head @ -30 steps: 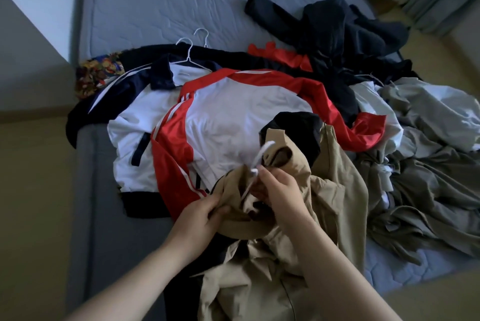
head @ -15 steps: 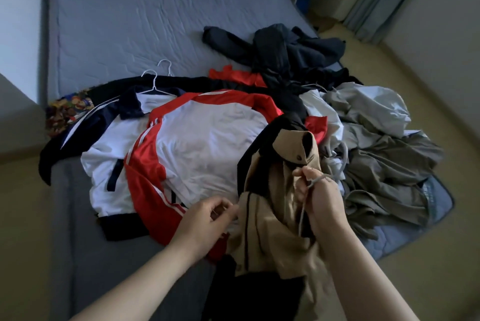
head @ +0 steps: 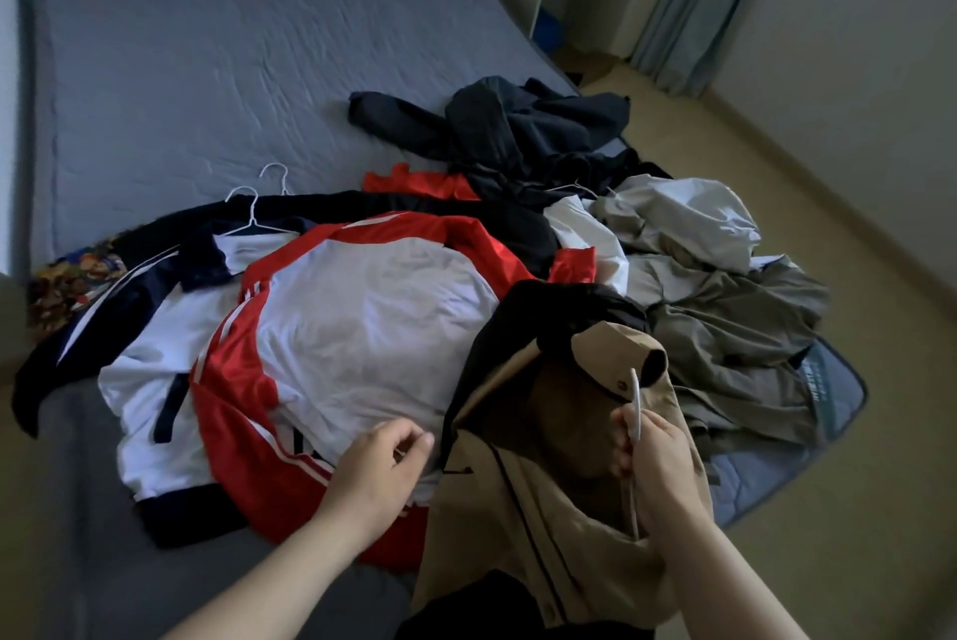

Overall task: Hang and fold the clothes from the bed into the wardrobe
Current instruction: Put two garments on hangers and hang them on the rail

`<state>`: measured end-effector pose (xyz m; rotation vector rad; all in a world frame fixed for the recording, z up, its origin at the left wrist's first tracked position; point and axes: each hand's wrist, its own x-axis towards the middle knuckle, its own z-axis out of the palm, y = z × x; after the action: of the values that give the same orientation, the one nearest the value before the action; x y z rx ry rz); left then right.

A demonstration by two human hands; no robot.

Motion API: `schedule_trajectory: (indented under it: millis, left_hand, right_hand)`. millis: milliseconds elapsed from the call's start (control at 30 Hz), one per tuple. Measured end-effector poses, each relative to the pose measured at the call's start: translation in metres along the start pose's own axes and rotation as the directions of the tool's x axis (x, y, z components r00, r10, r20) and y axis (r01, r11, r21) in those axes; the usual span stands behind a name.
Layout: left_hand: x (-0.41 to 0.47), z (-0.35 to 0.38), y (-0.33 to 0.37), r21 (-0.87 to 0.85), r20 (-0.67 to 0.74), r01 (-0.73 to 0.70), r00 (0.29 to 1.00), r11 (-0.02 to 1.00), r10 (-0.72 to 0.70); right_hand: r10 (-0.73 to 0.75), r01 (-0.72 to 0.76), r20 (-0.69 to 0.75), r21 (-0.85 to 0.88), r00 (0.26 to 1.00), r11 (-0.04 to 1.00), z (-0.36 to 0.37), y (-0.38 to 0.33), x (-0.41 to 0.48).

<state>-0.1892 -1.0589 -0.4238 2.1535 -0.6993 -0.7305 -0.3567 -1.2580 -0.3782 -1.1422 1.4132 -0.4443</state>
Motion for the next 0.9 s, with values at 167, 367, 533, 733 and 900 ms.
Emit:
schedule_trajectory:
  millis: [167,367,533,733,900]
  left_hand:
    - [0.012,0.007,0.022,0.013,0.018,0.033,0.999,0.999,-0.033]
    - [0.033,-0.009,0.045,0.024,-0.046,0.032,0.998,0.999,-0.031]
    - [0.031,-0.045,0.023,0.000,-0.091,0.049,0.995,0.999,-0.049]
    - [0.010,-0.123,-0.035,-0.018,-0.093,0.064,0.993,0.998,-0.065]
    - [-0.025,-0.205,-0.093,-0.010,-0.025,0.076,0.997,0.997,-0.076]
  right_hand:
    - [0.026,-0.028,0.116,0.009,0.993,1.000,0.014,-0.018,0.007]
    - [0.052,-0.059,0.205,0.024,0.977,0.998,0.049,-0.051,0.005]
    - [0.063,-0.069,0.207,0.020,0.976,0.997,0.087,-0.057,-0.012]
    - [0.046,-0.050,0.158,0.021,0.986,0.999,0.151,-0.052,-0.051]
    - [0.029,-0.030,0.043,0.029,0.999,0.999,0.203,-0.028,-0.113]
